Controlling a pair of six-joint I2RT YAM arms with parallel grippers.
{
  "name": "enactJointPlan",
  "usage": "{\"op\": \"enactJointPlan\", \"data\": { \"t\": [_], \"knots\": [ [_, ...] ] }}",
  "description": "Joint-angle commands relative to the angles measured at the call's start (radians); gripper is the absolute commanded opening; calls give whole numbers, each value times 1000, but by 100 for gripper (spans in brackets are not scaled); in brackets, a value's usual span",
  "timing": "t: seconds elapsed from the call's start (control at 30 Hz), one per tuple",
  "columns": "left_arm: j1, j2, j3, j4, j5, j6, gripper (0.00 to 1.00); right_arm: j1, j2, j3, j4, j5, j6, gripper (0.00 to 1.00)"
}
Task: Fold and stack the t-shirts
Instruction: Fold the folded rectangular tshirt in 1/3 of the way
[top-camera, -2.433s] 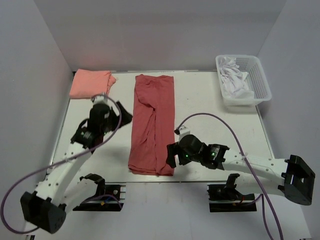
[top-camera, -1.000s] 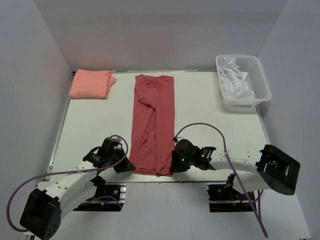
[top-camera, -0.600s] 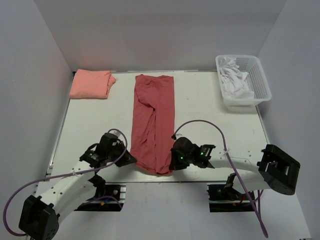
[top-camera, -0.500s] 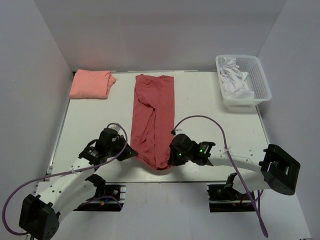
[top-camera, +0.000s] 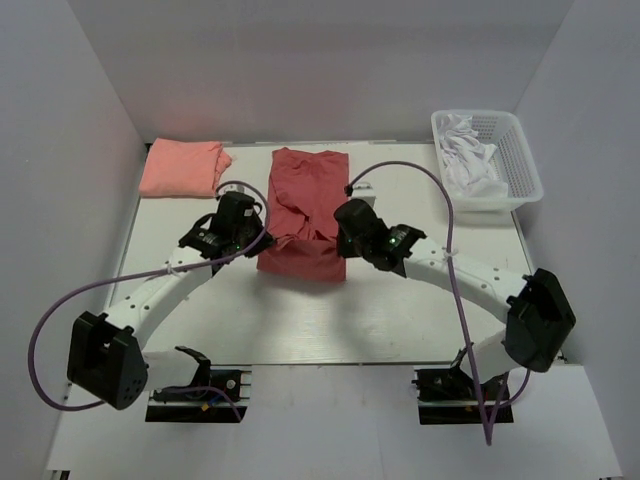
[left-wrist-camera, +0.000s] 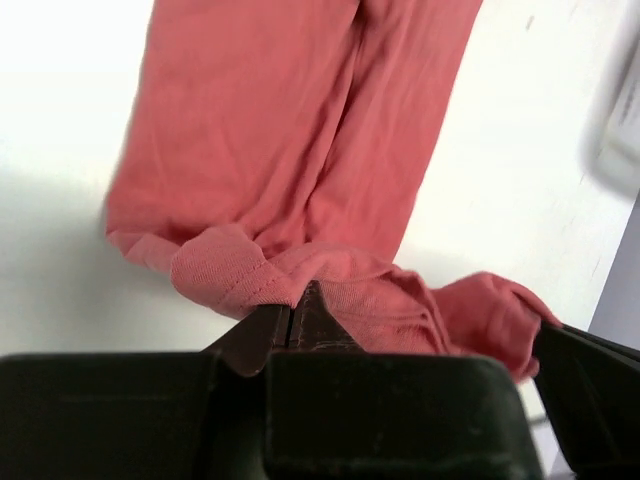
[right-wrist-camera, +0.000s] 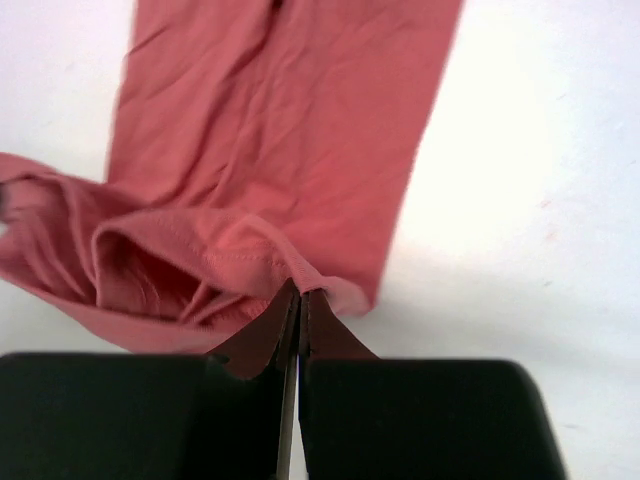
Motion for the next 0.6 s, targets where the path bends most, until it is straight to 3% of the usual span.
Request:
{"op": "enactJointPlan", "data": {
  "t": [0.0, 0.3, 0.57],
  "knots": [
    [8, 36, 104, -10, -121, 24, 0, -65, 70, 108, -47, 51, -84, 0],
    [45, 277, 267, 27, -106, 67, 0, -180, 190, 211, 4, -48, -172, 0],
    [79, 366, 350, 71, -115, 115, 0, -251, 318, 324, 42, -139, -247, 0]
  ]
}}
